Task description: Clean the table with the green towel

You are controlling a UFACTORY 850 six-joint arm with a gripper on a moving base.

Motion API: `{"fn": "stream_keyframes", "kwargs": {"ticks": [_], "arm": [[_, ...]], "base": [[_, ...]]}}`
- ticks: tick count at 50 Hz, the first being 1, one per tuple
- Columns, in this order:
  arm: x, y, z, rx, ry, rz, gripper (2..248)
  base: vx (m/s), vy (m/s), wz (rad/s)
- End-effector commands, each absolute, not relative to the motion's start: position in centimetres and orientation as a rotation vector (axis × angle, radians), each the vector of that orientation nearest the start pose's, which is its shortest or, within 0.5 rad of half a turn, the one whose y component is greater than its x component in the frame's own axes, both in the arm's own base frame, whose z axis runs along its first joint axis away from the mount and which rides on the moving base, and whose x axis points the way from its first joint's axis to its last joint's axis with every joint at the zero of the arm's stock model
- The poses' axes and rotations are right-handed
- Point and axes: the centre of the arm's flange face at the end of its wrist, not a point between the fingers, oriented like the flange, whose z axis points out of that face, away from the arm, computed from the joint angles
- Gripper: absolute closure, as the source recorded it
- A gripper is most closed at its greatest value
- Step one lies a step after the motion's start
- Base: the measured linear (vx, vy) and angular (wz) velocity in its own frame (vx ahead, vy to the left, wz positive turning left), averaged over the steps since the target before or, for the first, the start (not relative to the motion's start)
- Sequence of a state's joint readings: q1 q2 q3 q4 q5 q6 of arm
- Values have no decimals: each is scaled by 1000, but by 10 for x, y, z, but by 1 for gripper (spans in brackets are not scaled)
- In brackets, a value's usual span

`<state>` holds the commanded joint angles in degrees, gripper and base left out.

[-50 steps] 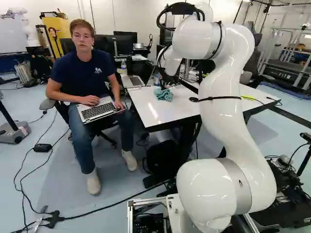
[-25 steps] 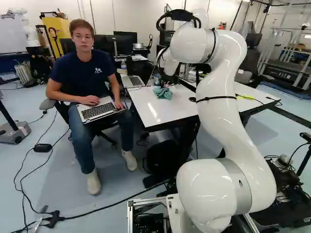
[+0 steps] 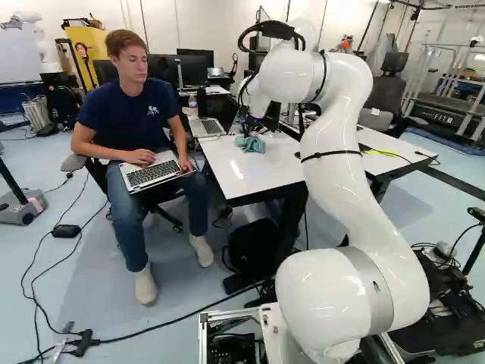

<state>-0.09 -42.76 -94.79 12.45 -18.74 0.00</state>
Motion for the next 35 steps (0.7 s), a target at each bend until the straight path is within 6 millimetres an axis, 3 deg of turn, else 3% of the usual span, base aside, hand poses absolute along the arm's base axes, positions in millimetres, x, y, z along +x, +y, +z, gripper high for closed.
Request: {"fn": "stream_keyframes", "kwargs": {"ticks": [16, 35], "arm": [[717, 1, 435, -2894, 281, -820, 228], [697, -30, 437, -2906, 348, -799, 228]], "base": [[0, 0, 0], [0, 0, 0]]}}
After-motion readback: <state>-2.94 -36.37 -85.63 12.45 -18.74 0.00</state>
